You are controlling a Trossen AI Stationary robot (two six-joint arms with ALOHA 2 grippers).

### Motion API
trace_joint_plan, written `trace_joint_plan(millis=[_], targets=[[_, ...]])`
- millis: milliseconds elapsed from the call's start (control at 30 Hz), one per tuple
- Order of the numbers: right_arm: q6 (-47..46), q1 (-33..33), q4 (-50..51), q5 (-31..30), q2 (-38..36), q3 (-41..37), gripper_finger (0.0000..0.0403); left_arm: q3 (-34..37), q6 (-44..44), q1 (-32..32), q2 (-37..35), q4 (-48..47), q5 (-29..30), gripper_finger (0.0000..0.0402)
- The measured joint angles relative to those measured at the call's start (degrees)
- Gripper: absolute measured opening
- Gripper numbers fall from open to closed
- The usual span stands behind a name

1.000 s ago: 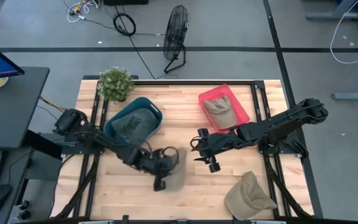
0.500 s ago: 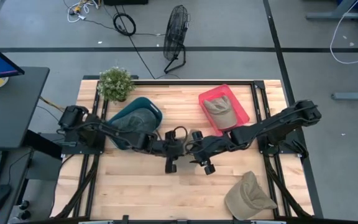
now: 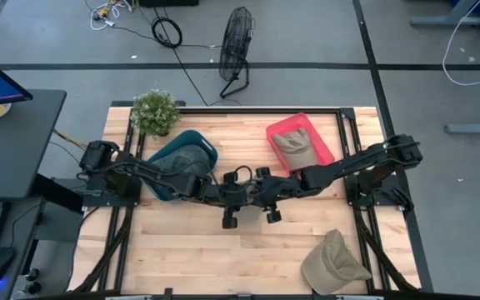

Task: Pick & Place hat
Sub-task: Put the left brown cap into the red bin

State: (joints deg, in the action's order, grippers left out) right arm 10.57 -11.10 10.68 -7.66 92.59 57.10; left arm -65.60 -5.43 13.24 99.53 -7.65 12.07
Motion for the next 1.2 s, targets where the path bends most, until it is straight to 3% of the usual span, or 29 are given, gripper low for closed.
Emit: trace_joint_plan(millis=[333, 533, 633, 1000, 1100, 1200], targets=[[1.7, 0.2, 4.0, 0.6, -0.3, -0.2, 0.0009, 0.4, -1.4, -2.7, -0.1, -1.9, -0.1, 0.0098], [0.9, 0.2, 4.3, 2.0, -0.3, -0.1, 0.0044, 0.4, -2.3, -3.2, -0.1, -2.1, 0.0, 0.0139], [0.6, 0.6, 1.9, 7.7, 0.3, -0.1, 0.0074, 0.4, -2.6, -3.1, -0.1, -2.1, 0.1, 0.015], [0.4, 0.7, -3.8, 8.6, 6.9, -0.1, 0.0214, -2.1, -1.9, -3.4, -0.1, -3.6, 3.5, 0.014], [-0.3, 0.7, -3.6, 8.6, 7.8, -0.1, 0.0214, -2.5, -1.4, -3.5, -0.1, -5.5, 3.7, 0.0138], [-1.0, 0.8, -3.0, 8.6, 8.3, -0.1, 0.0175, -2.5, -1.7, -3.5, -0.1, -7.8, 3.9, 0.0138]])
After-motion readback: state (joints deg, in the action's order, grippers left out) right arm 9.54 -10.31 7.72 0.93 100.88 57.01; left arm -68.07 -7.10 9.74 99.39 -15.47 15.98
